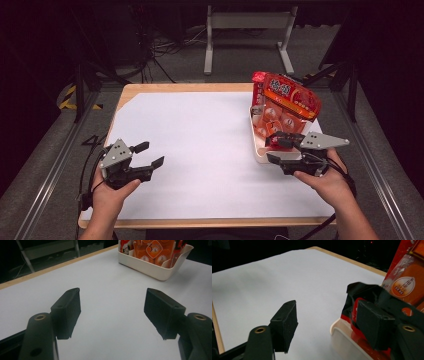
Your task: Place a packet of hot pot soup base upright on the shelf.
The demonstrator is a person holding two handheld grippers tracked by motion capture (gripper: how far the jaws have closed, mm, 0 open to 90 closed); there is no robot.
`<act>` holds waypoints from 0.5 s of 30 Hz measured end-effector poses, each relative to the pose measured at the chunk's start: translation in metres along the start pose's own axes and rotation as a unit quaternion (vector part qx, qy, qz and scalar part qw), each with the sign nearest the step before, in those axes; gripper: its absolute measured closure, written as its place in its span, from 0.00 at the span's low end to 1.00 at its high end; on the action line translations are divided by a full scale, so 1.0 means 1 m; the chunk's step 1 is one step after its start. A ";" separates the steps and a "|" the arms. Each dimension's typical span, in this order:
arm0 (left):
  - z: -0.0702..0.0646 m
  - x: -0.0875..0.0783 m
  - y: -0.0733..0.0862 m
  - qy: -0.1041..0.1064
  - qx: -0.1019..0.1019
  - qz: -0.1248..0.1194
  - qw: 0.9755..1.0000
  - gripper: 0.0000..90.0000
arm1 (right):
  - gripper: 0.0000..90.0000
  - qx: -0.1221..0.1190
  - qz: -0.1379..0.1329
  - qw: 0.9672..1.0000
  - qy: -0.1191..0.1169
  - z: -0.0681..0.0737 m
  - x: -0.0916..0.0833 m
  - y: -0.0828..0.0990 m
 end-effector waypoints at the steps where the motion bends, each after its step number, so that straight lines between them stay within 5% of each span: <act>1: 0.000 0.000 0.000 0.000 0.000 0.000 1.000 0.34 | 0.38 0.000 0.000 1.000 0.000 0.000 0.000 0.000; 10: -0.001 0.000 0.000 0.003 0.003 -0.010 1.000 0.34 | 0.36 -0.011 -0.016 1.000 0.013 0.003 0.013 0.008; 15: 0.002 0.001 0.004 0.004 -0.001 -0.008 1.000 0.34 | 0.36 0.007 -0.011 1.000 0.014 0.001 0.020 0.020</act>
Point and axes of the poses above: each handheld gripper's, and its own axes: x roughly forward along the jaws, y roughly out of its underside, z roughly to its left, the point moved 9 cm from there along x, roughly forward along the jaws, and after that the axes turned 7 degrees about y, right-handed, at the moved point
